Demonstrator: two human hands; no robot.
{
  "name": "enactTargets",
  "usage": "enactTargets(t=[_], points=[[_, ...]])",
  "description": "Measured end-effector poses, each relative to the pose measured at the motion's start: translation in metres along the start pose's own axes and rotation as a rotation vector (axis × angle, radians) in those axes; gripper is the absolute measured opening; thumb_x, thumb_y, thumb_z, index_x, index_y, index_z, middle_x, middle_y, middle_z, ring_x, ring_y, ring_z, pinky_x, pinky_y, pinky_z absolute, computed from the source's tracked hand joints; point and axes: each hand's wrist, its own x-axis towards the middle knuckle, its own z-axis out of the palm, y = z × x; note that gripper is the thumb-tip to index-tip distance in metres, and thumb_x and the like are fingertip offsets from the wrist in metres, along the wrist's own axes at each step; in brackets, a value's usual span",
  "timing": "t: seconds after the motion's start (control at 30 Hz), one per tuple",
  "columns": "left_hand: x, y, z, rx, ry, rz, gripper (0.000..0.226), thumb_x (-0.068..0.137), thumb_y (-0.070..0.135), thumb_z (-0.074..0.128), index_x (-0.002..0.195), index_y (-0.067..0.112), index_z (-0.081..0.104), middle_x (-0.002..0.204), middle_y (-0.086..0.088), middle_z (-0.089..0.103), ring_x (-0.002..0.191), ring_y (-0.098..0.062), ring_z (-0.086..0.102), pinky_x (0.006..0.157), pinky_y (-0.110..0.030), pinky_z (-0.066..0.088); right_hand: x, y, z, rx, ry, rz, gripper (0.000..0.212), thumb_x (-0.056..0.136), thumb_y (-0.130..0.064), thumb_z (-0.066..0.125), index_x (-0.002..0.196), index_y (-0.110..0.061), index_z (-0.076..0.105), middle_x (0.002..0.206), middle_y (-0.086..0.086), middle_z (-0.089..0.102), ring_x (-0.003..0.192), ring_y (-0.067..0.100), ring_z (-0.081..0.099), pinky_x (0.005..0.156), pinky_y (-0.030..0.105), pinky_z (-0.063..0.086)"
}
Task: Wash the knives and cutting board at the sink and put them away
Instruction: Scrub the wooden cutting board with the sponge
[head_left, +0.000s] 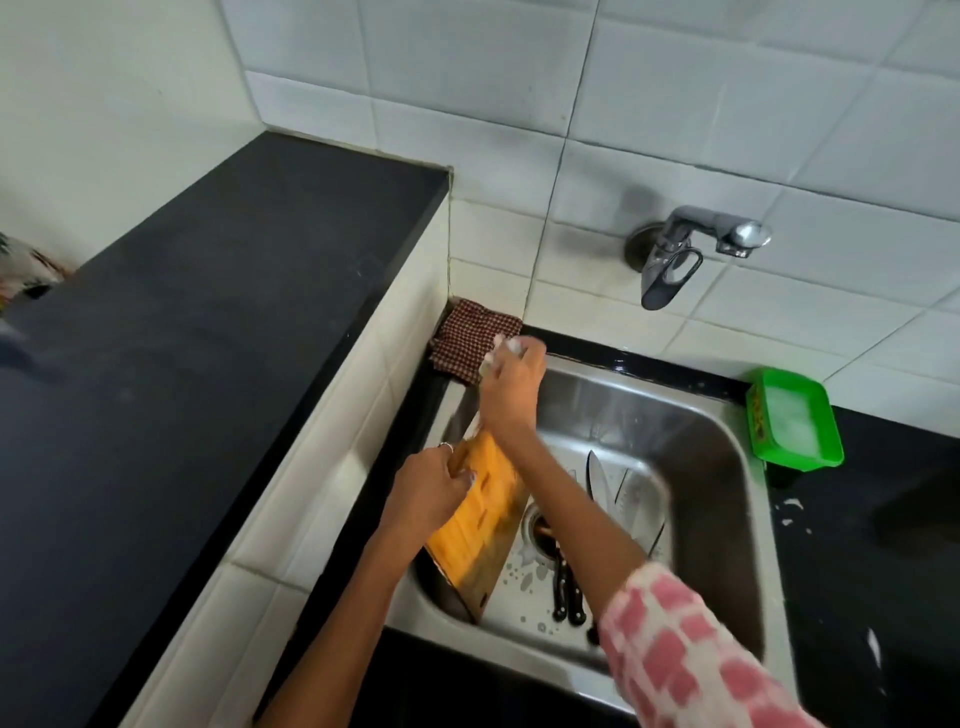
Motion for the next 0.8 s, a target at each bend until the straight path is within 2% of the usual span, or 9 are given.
enactTargets(t=[0.13,0.2,0.27,0.37,0.5,0.57,0.67,0.73,0.8], points=[[0.003,-0.002,-0.010,-0.089,-0.051,-0.018,0.025,0.091,0.031,0.055,0.074,0.012,0.054,0.067,0.003,0.052,0.077,-0.019,0.055,0.057,-0.026,0.041,0.016,0.004,0.009,0.148,0.048,0.114,0.030,0.096,-0.008,0.043,0.119,0.008,0.052,0.125,0.018,0.041,0.106,0.025,0.049,0.093,0.027,0.044],[0.005,-0.002,-0.018,-0.348,-0.148,-0.107,0.037,0.095,0.048,0.038,0.088,0.018,0.060,0.086,-0.003,0.060,0.089,-0.020,0.057,0.078,-0.033,0.049,-0.027,0.000,0.013,0.183,0.072,0.102,0.030,0.096,-0.009,0.041,0.126,-0.002,0.045,0.121,0.014,0.044,0.097,0.021,0.054,0.081,0.027,0.049],[0.003,-0.005,-0.023,-0.646,-0.273,-0.258,0.067,0.089,0.067,0.014,0.125,0.027,0.053,0.120,-0.002,0.057,0.116,-0.020,0.052,0.105,-0.039,0.039,-0.082,-0.006,0.020,0.224,0.080,0.066,0.032,0.098,-0.010,0.039,0.129,-0.009,0.044,0.116,0.009,0.046,0.097,0.016,0.053,0.082,0.027,0.049],[0.007,-0.007,-0.027,-0.696,-0.281,-0.309,0.092,0.071,0.085,0.008,0.125,0.025,0.051,0.124,0.001,0.052,0.120,-0.020,0.048,0.108,-0.039,0.035,-0.156,-0.013,0.026,0.332,0.019,-0.048,0.038,0.096,-0.007,0.044,0.133,-0.012,0.050,0.113,-0.009,0.044,0.102,-0.006,0.046,0.090,0.013,0.043],[0.013,0.003,-0.030,-0.283,-0.129,-0.188,0.034,0.095,0.045,0.040,0.083,0.015,0.048,0.079,0.001,0.051,0.080,-0.019,0.052,0.063,-0.027,0.039,-0.179,0.009,0.025,0.316,-0.004,-0.055,0.029,0.077,-0.008,0.059,0.104,-0.016,0.069,0.104,-0.007,0.061,0.098,-0.003,0.050,0.088,0.002,0.036],[0.021,-0.006,-0.026,-0.161,-0.037,-0.103,0.030,0.094,0.025,0.048,0.069,0.011,0.044,0.068,-0.002,0.047,0.079,-0.023,0.052,0.056,-0.027,0.034,-0.156,0.026,0.024,0.292,-0.003,-0.081,0.032,0.065,0.004,0.061,0.090,-0.013,0.073,0.097,0.002,0.068,0.092,0.005,0.054,0.084,0.006,0.038],[0.027,-0.017,-0.018,-0.107,0.063,-0.067,0.019,0.095,0.018,0.045,0.102,0.007,0.059,0.100,-0.014,0.062,0.100,-0.031,0.057,0.076,-0.029,0.041,-0.112,0.054,0.032,0.362,-0.066,0.291,0.028,0.071,0.014,0.059,0.085,-0.005,0.074,0.096,0.008,0.070,0.086,0.014,0.061,0.079,0.026,0.051],[0.024,-0.024,-0.011,-0.115,0.109,-0.067,0.037,0.096,0.017,0.043,0.132,0.008,0.048,0.128,-0.014,0.057,0.117,-0.031,0.052,0.093,-0.033,0.041,-0.098,0.079,0.041,0.316,-0.019,0.567,0.018,0.080,0.004,0.061,0.092,-0.005,0.071,0.099,0.010,0.070,0.087,0.019,0.063,0.077,0.032,0.053],[0.024,-0.038,-0.001,-0.085,0.160,-0.070,0.046,0.097,0.016,0.041,0.143,0.012,0.036,0.136,-0.016,0.051,0.124,-0.034,0.048,0.101,-0.036,0.038,-0.097,0.095,0.049,0.266,0.031,0.711,0.015,0.084,-0.005,0.064,0.098,-0.004,0.068,0.102,0.010,0.069,0.093,0.022,0.064,0.077,0.030,0.052]])
